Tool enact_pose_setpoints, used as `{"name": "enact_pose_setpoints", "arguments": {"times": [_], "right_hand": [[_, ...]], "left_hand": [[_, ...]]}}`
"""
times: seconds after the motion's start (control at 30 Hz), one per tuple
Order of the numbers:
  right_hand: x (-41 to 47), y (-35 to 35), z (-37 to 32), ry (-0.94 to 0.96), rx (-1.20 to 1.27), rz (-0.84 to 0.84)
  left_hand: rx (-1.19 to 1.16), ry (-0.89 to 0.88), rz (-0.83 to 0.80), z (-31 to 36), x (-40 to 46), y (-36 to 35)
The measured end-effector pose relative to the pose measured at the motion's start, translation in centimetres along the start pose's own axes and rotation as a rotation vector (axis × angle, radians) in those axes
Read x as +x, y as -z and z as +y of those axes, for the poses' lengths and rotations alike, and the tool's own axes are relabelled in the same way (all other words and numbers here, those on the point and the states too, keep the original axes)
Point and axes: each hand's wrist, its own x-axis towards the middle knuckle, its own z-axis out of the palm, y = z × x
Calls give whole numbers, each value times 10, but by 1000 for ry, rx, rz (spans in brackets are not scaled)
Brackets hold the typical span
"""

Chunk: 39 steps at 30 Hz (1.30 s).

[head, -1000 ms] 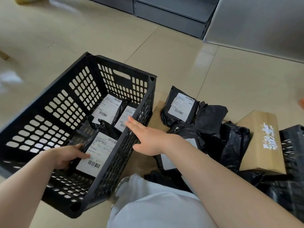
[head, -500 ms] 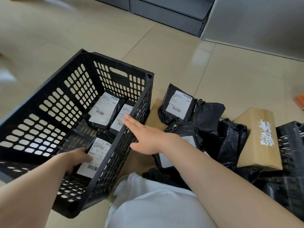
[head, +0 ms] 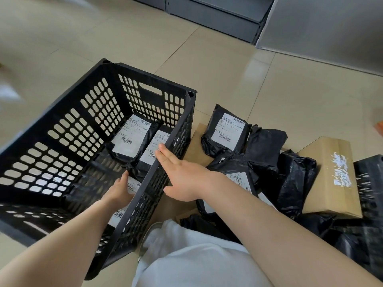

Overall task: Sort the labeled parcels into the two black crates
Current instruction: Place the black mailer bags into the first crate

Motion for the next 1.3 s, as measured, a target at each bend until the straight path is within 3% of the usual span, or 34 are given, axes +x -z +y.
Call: {"name": "enact_pose_setpoints", "arguments": {"times": [0.17, 0.43, 0.9, 0.97, 1.17, 1.3], "right_hand": [[2, -1, -2, -10, -5, 6], [3, -3, -1, -7, -5, 7], [-18, 2, 3, 41, 115, 105], [-24, 2, 4, 37, 140, 120], [-50, 3, 13, -40, 162, 215], [-73, 11, 28, -101, 187, 277]], "left_hand": [[-24, 84, -62, -2, 11, -5], [124, 178, -54, -4, 46, -15], [258, 125, 79, 13, 14, -2], [210, 73, 124, 20, 6, 8], [90, -296, 248, 53, -20, 42], [-136, -443, 377, 107, -50, 66]]}}
